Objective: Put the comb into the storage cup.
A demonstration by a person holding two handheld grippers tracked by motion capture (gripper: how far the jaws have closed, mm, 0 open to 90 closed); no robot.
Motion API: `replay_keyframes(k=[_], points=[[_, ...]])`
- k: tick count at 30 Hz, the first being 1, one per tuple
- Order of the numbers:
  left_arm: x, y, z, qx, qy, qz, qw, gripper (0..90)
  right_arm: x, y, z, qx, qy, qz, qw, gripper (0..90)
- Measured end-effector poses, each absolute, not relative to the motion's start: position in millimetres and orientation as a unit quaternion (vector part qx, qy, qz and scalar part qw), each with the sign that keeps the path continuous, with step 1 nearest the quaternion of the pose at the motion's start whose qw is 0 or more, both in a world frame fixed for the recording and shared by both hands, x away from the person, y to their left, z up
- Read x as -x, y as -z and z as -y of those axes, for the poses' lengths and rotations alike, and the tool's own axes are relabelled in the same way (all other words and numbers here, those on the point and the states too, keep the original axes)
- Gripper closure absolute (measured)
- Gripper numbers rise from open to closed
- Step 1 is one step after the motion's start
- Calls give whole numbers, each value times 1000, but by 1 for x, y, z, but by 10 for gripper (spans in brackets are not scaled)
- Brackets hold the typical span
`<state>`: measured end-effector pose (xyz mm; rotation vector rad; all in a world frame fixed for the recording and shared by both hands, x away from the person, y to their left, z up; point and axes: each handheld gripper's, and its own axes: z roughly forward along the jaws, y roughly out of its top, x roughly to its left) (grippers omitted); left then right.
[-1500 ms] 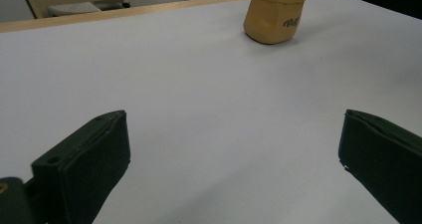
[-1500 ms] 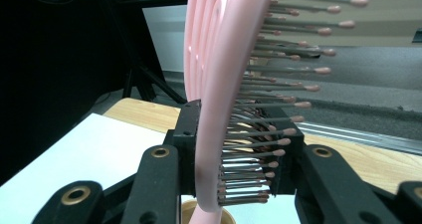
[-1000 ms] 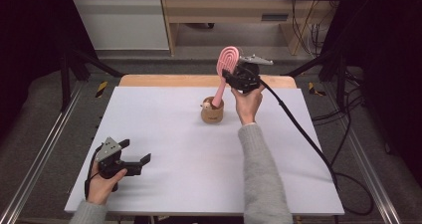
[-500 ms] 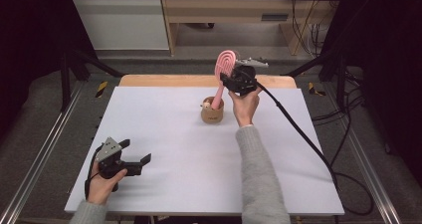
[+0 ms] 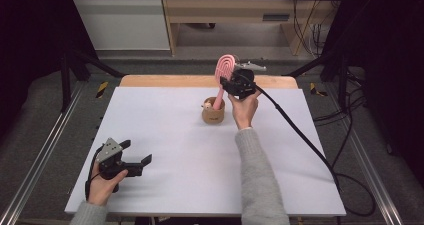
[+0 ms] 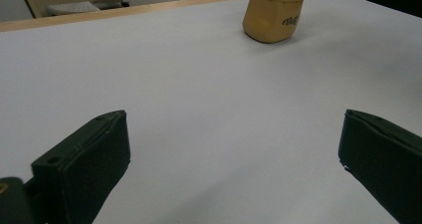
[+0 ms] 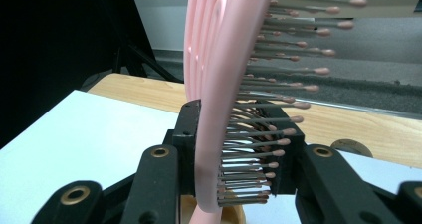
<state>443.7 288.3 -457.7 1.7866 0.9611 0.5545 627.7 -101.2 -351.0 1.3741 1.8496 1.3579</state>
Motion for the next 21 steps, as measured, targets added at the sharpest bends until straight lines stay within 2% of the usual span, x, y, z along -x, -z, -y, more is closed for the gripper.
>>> replay_keyframes(k=[21], points=[[-444, 458, -288, -739, -229, -396, 495, 0, -630, 367, 102, -512, -487, -672, 220, 652]])
